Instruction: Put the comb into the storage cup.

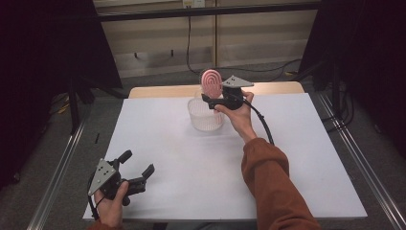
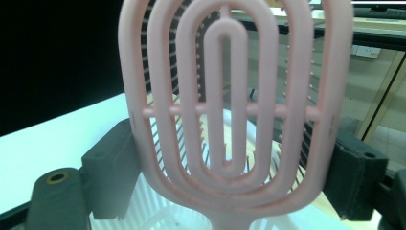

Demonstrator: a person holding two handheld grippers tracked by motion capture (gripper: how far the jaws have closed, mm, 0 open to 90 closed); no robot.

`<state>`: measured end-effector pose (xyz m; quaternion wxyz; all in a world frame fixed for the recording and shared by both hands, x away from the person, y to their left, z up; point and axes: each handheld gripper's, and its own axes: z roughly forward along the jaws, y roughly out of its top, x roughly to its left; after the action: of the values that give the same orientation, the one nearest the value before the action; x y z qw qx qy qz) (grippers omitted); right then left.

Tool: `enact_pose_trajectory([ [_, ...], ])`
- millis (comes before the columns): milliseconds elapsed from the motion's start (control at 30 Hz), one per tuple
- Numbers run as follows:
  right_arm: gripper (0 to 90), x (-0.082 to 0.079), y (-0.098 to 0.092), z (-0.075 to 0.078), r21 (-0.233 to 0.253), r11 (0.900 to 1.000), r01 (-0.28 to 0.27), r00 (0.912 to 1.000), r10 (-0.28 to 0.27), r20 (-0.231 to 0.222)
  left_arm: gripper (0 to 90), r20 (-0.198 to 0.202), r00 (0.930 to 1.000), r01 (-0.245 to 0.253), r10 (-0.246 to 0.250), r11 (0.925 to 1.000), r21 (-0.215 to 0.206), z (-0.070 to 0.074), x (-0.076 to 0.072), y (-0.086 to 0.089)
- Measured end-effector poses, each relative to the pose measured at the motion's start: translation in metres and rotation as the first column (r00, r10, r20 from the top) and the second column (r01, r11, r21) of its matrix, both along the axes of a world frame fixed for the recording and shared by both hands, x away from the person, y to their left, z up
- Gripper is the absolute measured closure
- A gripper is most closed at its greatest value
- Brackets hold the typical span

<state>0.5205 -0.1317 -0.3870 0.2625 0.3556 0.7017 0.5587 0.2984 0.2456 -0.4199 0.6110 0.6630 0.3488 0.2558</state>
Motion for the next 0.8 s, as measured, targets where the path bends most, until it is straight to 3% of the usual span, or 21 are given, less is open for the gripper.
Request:
enact_pose_trajectory([
  [267, 16.2, -0.008, 0.008, 0.002, -0.014, 1.0, -0.027, 0.9996, 0.027, 0.007, 3.1, 0.001, 1.0, 0.004, -0.004, 1.0, 0.001, 0.0, 0.0, -0.001],
  [800, 13.4, -0.006, 0.019, -0.003, 0.021, 0.998, -0.051, 0.9985, 0.051, -0.019, 3.1, -0.001, 1.0, 0.006, -0.006, 1.0, 0.003, 0.0, 0.0, -0.001],
])
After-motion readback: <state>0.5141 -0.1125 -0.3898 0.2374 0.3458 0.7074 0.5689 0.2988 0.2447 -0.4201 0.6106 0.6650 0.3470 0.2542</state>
